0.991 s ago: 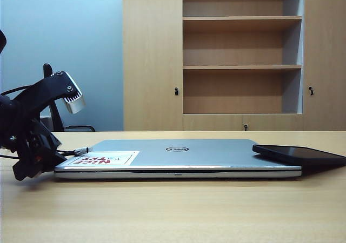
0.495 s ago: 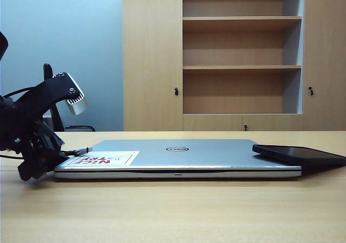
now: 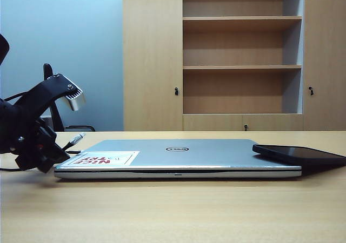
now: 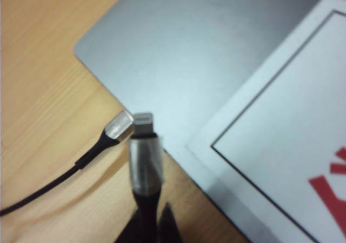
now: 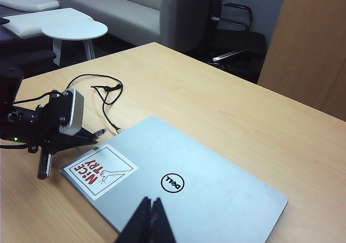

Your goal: Pick up the charging cable and the phone, plug the charging cable into the charging port on the phone, and finally place them back on the table.

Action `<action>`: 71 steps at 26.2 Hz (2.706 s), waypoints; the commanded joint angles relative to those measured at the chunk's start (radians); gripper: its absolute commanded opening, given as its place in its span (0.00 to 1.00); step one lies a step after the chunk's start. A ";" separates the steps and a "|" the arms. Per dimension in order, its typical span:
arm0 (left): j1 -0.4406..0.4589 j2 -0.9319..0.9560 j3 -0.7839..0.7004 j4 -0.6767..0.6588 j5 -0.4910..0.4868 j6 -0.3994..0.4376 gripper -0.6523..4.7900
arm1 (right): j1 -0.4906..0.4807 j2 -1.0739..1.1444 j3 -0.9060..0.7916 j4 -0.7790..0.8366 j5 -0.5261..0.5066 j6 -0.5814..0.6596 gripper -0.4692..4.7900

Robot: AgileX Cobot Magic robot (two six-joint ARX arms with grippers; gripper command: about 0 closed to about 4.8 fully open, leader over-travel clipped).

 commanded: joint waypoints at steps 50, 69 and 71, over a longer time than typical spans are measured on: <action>-0.367 -0.495 -0.019 -0.517 0.004 -0.755 0.11 | -0.555 0.013 -0.315 0.161 -0.260 0.657 0.09; -0.367 -0.495 -0.019 -0.515 0.004 -0.756 0.11 | -0.608 0.358 -0.312 0.306 -0.320 0.819 0.91; -0.367 -0.495 -0.019 -0.515 0.004 -0.756 0.11 | -0.619 0.409 -0.312 0.349 -0.320 0.917 0.91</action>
